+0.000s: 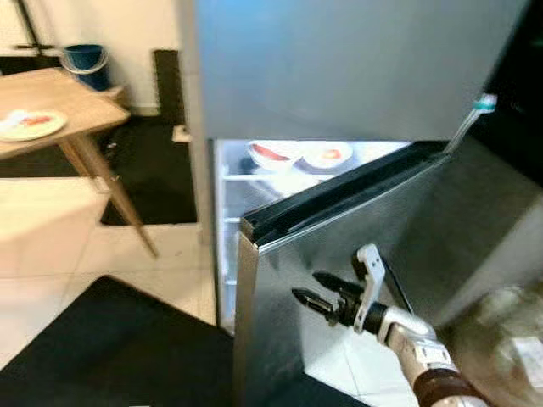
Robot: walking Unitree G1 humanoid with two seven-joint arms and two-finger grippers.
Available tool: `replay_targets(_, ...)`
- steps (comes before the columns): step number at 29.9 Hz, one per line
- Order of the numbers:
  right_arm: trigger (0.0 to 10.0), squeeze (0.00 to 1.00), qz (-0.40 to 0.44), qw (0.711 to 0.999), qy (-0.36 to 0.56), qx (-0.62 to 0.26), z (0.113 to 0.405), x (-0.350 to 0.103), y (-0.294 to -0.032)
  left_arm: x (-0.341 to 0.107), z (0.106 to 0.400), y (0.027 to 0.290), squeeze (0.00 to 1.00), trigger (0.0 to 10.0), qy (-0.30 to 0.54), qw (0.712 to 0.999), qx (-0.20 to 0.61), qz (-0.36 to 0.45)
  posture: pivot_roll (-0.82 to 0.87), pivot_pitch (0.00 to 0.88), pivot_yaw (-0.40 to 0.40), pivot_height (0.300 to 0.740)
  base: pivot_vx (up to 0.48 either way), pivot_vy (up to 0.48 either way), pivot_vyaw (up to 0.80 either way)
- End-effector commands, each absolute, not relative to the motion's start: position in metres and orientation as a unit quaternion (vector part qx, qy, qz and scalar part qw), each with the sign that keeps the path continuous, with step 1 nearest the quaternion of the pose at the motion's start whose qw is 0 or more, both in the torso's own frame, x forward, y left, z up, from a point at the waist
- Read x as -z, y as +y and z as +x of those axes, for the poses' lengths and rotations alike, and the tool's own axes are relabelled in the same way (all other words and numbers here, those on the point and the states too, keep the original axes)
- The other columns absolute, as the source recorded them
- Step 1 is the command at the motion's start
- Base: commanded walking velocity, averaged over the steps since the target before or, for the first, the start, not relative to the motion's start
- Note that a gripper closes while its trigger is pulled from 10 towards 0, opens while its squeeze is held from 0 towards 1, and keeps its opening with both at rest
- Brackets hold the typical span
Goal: Restocking fridge
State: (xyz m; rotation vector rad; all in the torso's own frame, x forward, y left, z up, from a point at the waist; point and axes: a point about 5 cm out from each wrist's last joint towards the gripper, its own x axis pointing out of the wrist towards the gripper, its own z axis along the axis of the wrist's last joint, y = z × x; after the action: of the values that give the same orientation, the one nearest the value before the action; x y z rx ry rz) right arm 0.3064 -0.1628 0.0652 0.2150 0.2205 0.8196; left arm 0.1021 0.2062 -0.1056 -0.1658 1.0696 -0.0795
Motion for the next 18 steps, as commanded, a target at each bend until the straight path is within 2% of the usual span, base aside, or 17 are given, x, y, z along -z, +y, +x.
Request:
replay_targets(1, 10.0, 0.0, 0.081, 0.916, 0.094, -0.38, 0.315, -0.072, -0.159, 0.111, 0.089, 0.198, 0.0, 10.0, 0.535, 0.839, 0.05, -0.084, -0.06, 0.012, -0.069, 0.74, 0.0, 0.0, 0.71)
replay_targets(3, 10.0, 0.0, 0.075, 0.921, 0.092, -0.372, 0.318, -0.073, -0.159, 0.111, 0.089, 0.198, 0.0, 10.0, 0.535, 0.839, 0.05, -0.084, -0.06, 0.012, -0.069, 0.74, 0.0, 0.0, 0.71)
replay_targets(6, 10.0, 0.0, 0.054, 0.943, 0.088, -0.315, 0.336, -0.082, -0.16, 0.111, 0.09, 0.197, 0.0, 10.0, 0.534, 0.84, 0.048, -0.084, -0.06, 0.014, -0.071, 0.74, 0.0, 0.0, 0.64)
replay_targets(15, 10.0, 0.0, 0.02, 0.956, 0.071, -0.284, 0.357, -0.104, -0.152, 0.11, 0.091, 0.198, 0.0, 10.0, 0.531, 0.842, 0.045, -0.084, -0.05, 0.018, -0.074, 0.74, 0.0, 0.0, 0.64)
replay_targets(18, 10.0, 0.0, -0.016, 0.962, 0.068, -0.265, 0.366, -0.113, -0.149, 0.11, 0.091, 0.198, 0.0, 10.0, 0.53, 0.843, 0.044, -0.085, -0.04, 0.02, -0.076, 0.74, 0.0, 0.0, 0.64)
